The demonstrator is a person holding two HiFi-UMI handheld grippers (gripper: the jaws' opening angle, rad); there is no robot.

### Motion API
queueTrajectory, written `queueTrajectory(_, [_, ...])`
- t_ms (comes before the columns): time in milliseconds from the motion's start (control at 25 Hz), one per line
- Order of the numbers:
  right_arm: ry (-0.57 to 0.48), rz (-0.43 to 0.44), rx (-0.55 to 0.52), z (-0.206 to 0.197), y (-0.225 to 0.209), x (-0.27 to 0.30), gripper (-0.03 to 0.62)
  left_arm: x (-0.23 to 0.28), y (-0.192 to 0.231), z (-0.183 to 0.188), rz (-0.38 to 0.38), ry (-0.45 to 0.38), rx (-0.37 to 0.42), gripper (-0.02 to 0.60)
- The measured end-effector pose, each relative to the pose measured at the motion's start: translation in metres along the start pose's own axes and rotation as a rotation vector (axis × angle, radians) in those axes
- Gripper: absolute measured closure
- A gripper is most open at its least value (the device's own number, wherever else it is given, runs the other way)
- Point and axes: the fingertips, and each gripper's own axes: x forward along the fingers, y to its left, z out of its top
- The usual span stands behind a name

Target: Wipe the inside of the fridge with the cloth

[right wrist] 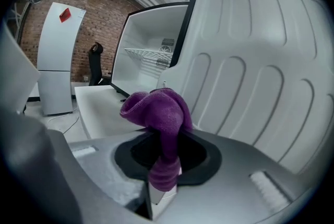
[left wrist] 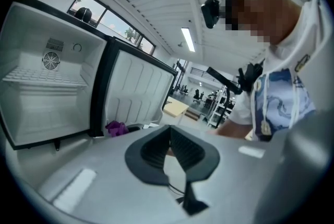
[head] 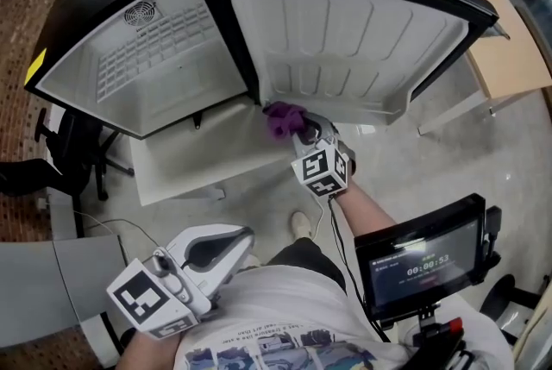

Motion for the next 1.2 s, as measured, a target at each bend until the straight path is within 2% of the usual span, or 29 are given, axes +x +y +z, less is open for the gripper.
queueTrajectory(520, [0.069, -0.138, 0.077, -0.052, -0.053, -0.021, 0.520, 0.040, 0.003, -0.005, -0.114, 0.034, 0.035, 0.574])
queueTrajectory(760, [0.102, -0.208, 0.109, -0.074, -0.089, -0.063, 0.520, 0.062, -0.025, 0.004, -0.159, 0.048, 0.046, 0.574])
queueTrajectory(1200, [0.164, -0.321, 0.158, -0.114, -0.130, -0.109, 0.520, 0.091, -0.039, 0.005, -0.221, 0.066, 0.052, 0.574])
